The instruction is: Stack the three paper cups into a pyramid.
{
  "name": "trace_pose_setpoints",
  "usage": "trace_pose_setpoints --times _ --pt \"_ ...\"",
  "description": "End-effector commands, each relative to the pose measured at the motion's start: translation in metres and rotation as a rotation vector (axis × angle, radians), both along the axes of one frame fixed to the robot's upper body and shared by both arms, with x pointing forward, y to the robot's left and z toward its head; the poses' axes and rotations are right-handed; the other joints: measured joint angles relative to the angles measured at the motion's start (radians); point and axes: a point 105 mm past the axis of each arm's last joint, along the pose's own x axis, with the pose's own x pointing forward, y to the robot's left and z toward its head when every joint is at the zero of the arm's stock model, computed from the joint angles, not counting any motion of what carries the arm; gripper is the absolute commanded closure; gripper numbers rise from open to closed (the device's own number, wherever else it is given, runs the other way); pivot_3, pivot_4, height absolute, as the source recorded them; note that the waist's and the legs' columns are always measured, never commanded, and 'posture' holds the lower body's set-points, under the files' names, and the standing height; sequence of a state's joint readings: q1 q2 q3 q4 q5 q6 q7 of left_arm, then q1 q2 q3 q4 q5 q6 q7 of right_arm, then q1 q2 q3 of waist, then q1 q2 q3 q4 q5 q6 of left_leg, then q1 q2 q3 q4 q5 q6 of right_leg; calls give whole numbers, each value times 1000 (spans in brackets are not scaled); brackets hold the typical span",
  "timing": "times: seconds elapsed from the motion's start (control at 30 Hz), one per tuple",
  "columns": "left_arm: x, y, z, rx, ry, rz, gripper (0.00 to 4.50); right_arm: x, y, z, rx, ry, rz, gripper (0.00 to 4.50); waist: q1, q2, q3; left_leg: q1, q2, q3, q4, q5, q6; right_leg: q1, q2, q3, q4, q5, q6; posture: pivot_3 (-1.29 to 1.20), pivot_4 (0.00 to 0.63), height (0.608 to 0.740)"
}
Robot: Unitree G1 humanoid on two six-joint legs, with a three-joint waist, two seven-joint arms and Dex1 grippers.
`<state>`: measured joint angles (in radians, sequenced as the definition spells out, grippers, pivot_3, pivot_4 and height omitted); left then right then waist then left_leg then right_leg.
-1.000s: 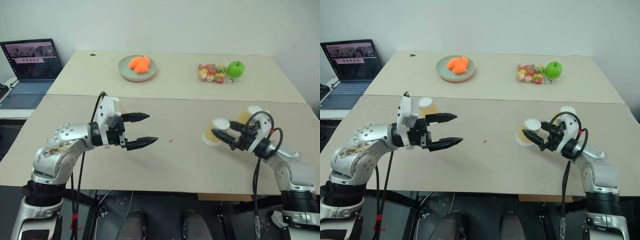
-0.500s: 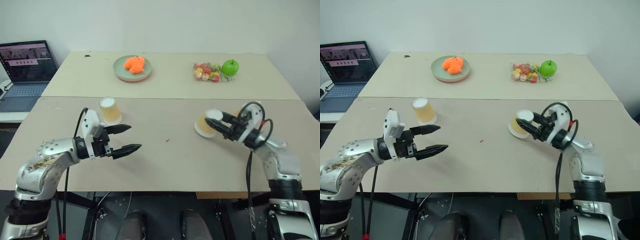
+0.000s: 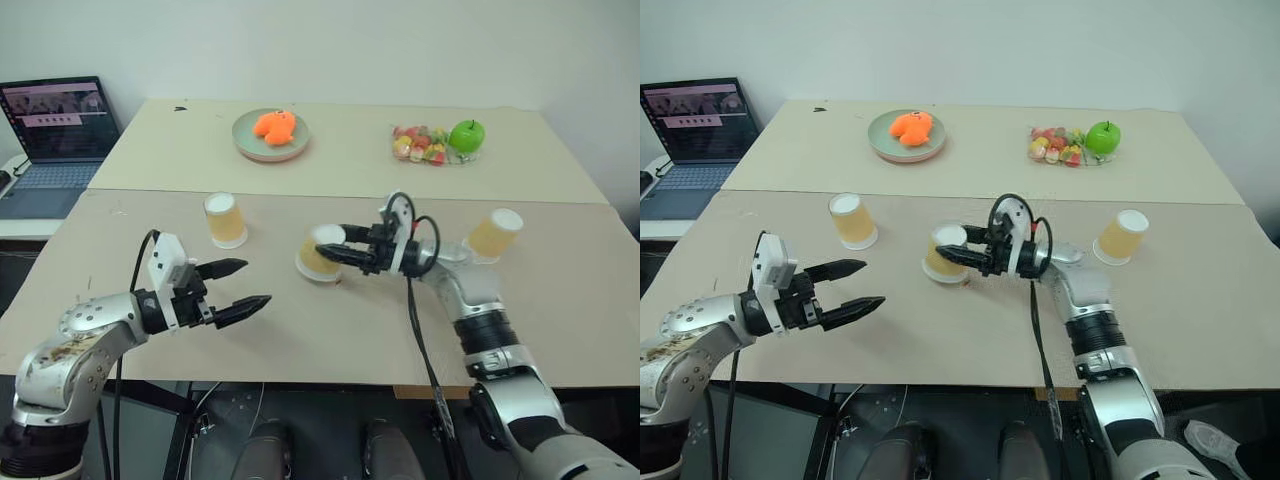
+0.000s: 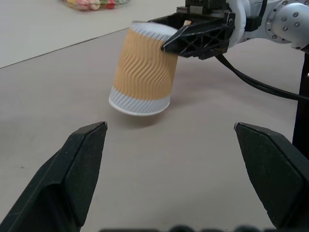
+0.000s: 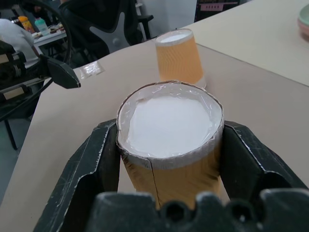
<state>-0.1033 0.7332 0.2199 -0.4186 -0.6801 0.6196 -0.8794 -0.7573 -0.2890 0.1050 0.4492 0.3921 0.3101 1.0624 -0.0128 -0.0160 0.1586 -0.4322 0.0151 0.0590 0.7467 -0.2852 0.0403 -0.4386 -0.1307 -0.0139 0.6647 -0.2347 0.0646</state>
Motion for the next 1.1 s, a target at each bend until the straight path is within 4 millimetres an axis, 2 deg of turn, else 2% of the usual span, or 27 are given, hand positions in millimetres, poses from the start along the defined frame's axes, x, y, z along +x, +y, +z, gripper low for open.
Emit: trace_pose_setpoints --times 0.03,0.23,0.3,0.37,0.4,0.53,0.83,1.0,1.1 --pt "-4 -1 12 -16 -50 6 0 6 3 11 2 -70 17 1913 -2 0 0 0 0 0 0 0 0 0 0 0 0 0 0 0 150 676" --pt "-5 -3 10 -18 -48 5 0 16 8 6 2 -73 -11 1913 -6 0 0 0 0 0 -1 1 -1 -1 0 0 0 0 0 0 150 676" --pt "-2 -4 10 -15 -51 2 0 19 6 4 -7 -70 -32 918 -6 0 0 0 0 0 0 1 -1 -1 0 0 0 0 0 0 150 676" --pt "2 -4 10 -17 -52 -1 0 19 2 5 -3 -64 -43 468 -4 0 0 0 0 0 0 1 -1 0 0 0 0 0 0 0 150 676" --pt "3 -6 10 -21 -53 -10 0 19 -2 8 20 -52 -47 87 -3 0 0 0 0 0 0 1 -1 -1 0 0 0 0 0 0 150 676" --pt "9 -13 11 -41 -51 -43 0 15 -23 29 142 15 -58 87 1 0 0 0 0 0 0 1 -1 0 0 0 0 0 0 0 150 676" --pt "25 -40 12 -61 -54 -178 0 -22 -102 55 290 40 -246 87 5 0 0 -2 0 0 0 0 0 0 0 -1 0 0 0 0 150 676" --pt "31 -49 16 -58 -65 -242 0 -35 -154 63 269 -74 -555 87 -1 0 0 -2 0 0 0 0 0 -1 0 -1 0 0 0 0 150 676" --pt "30 -53 18 -56 -70 -278 0 -50 -188 66 212 -149 -760 87 1 0 0 -2 0 0 0 0 0 -1 0 0 0 0 0 0 150 676"
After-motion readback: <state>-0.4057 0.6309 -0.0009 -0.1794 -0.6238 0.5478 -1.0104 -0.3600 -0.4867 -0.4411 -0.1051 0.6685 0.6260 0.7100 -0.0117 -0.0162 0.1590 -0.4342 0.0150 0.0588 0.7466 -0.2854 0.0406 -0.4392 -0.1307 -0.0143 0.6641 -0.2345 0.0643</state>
